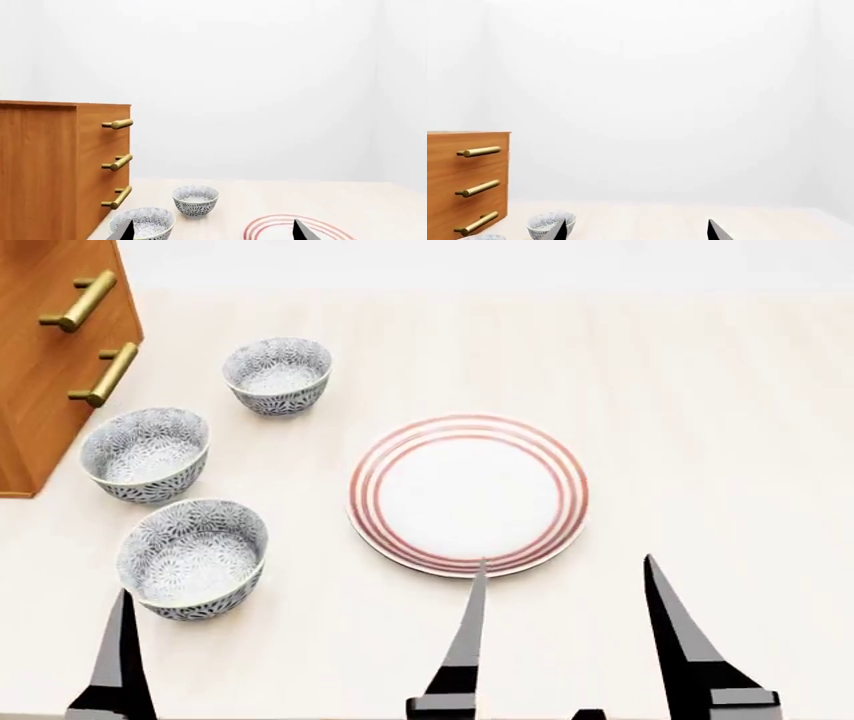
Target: Open the top drawer of the cabinet.
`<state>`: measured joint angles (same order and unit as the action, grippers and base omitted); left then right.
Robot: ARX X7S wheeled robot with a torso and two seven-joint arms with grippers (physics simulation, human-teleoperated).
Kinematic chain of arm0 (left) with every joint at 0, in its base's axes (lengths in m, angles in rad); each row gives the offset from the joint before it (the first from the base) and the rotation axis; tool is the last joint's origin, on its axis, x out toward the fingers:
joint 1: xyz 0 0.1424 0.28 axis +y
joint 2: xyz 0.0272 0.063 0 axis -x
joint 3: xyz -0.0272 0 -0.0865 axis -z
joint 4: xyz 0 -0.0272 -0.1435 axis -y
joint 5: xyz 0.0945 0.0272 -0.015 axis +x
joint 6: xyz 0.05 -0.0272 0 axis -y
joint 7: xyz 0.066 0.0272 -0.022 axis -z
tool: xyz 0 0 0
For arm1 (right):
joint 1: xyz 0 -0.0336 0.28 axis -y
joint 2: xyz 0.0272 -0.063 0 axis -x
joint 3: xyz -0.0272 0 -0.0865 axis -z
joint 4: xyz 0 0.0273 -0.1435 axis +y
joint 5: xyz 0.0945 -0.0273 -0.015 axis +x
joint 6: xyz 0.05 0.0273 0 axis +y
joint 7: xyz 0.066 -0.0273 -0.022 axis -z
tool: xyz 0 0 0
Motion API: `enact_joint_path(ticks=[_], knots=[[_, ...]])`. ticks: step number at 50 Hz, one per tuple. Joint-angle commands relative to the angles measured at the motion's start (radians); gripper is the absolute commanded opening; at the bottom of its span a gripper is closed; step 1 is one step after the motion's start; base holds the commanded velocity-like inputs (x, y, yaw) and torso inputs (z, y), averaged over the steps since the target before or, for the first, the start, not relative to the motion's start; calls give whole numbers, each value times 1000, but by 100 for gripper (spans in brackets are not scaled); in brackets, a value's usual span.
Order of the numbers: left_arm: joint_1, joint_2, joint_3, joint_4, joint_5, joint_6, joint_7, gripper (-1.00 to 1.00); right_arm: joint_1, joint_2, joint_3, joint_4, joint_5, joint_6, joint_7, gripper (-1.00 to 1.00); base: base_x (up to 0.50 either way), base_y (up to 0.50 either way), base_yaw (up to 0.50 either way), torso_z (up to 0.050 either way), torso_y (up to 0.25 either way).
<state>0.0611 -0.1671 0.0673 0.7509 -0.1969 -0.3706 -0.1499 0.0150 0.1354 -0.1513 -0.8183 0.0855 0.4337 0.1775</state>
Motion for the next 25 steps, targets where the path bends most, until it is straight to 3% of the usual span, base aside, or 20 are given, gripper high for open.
enact_joint_path(ticks=[1,25], knots=[[-11,10,-22,20,29,19,-15,100,3,-6,30,-22,9,-9,-16,100,500,0,0,0,0],[-7,-10,4,40,12,21,-32,100,7,13,26,-24,35,0,17,100,500,0,0,0,0]])
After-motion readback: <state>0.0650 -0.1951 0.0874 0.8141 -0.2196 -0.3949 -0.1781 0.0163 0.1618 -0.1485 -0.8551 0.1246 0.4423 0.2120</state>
